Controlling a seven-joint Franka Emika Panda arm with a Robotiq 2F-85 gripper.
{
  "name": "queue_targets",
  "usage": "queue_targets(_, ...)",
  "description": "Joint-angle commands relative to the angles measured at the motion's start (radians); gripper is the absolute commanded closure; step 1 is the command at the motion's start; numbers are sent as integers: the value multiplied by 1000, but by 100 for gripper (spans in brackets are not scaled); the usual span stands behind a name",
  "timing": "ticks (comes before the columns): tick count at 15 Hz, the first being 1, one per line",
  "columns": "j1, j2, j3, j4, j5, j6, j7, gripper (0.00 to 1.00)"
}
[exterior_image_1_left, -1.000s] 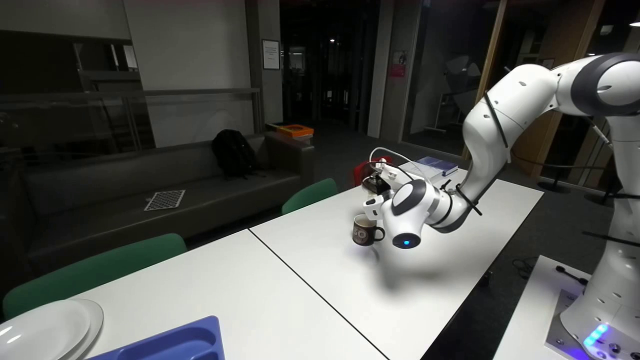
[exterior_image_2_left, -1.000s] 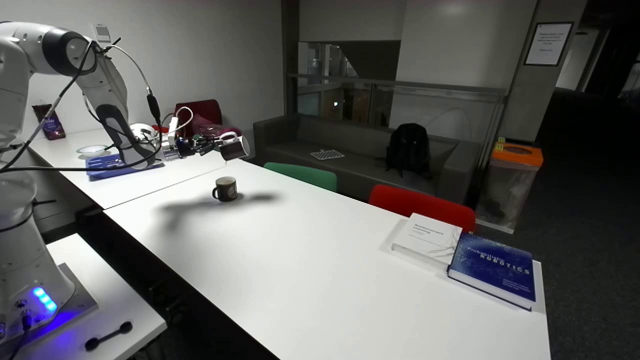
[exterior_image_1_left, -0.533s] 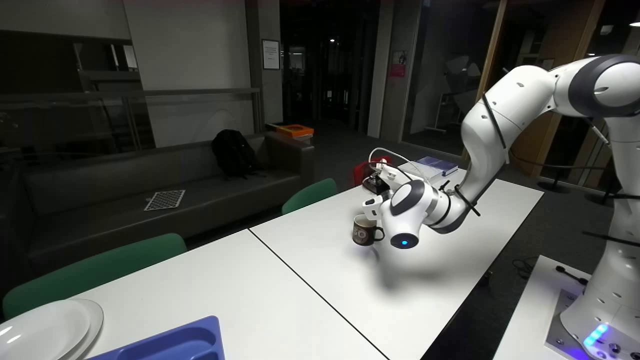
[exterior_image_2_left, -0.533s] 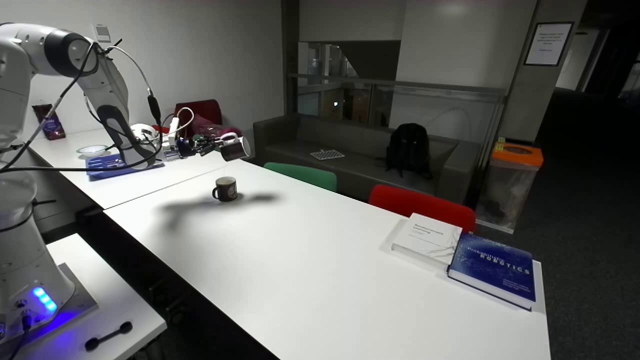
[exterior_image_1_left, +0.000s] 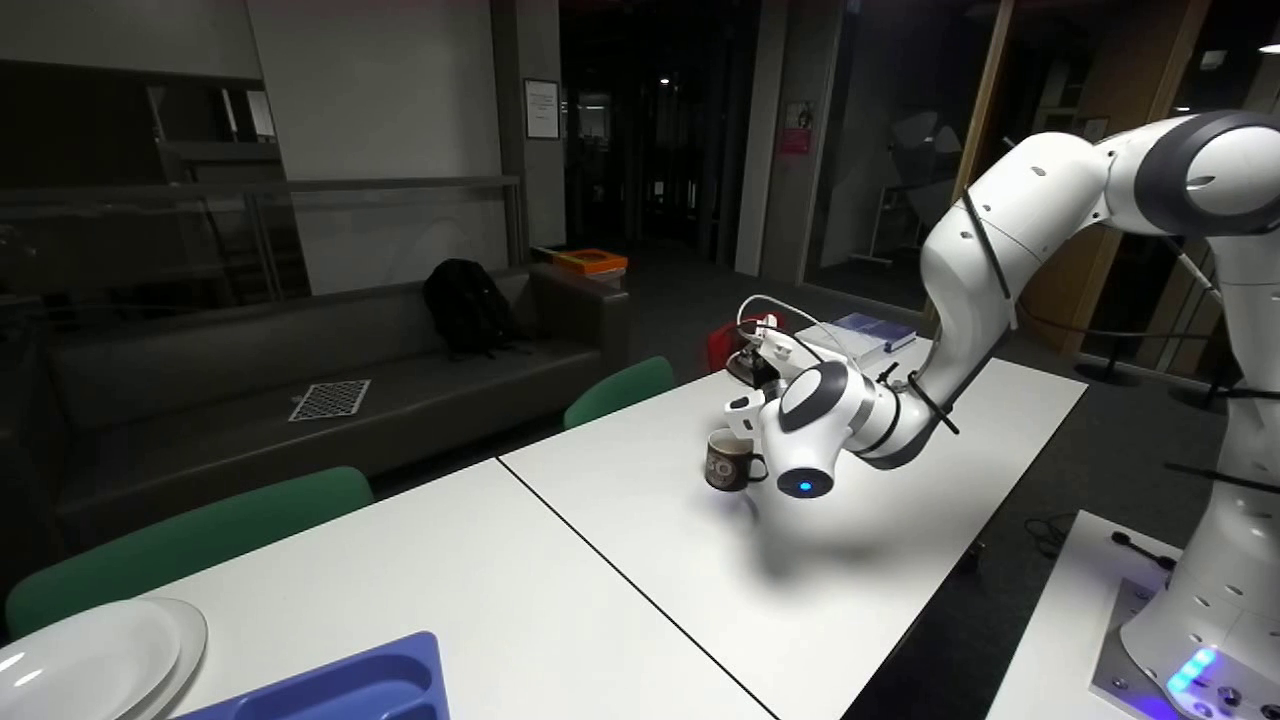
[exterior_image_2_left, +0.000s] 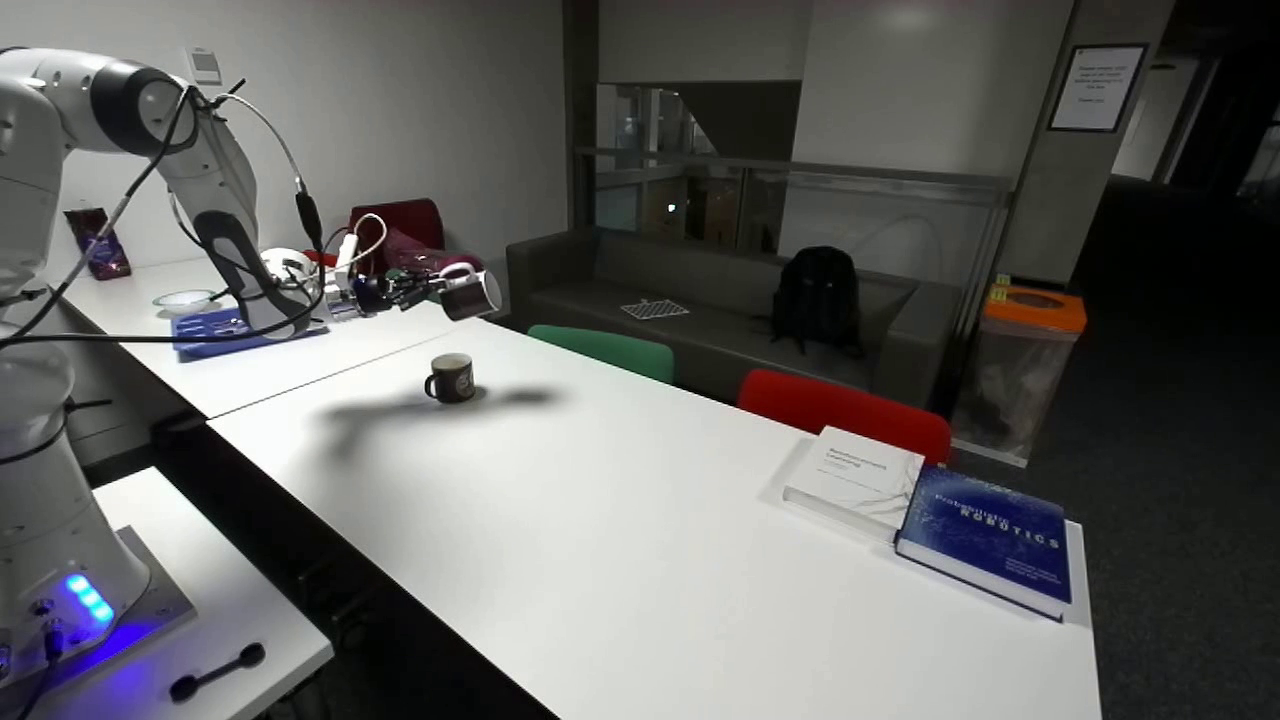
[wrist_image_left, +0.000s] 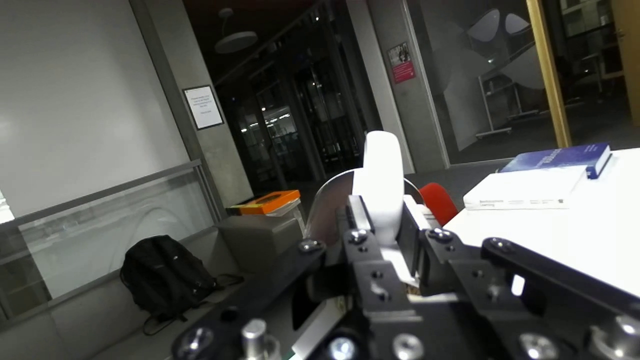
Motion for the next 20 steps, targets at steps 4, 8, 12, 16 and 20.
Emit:
queue_targets(4,15,-6,0,26,22,-70,-54,95)
queue_targets(8,15,-5,-1,30,27,-74,-61,95)
queue_targets(12,15,-5,-1,33,34,-79,-63,95)
queue_targets(16,12,-8,1,33,41,-81,-61,95)
queue_targets(20,6,-12,4,36,54,-65,-50,95)
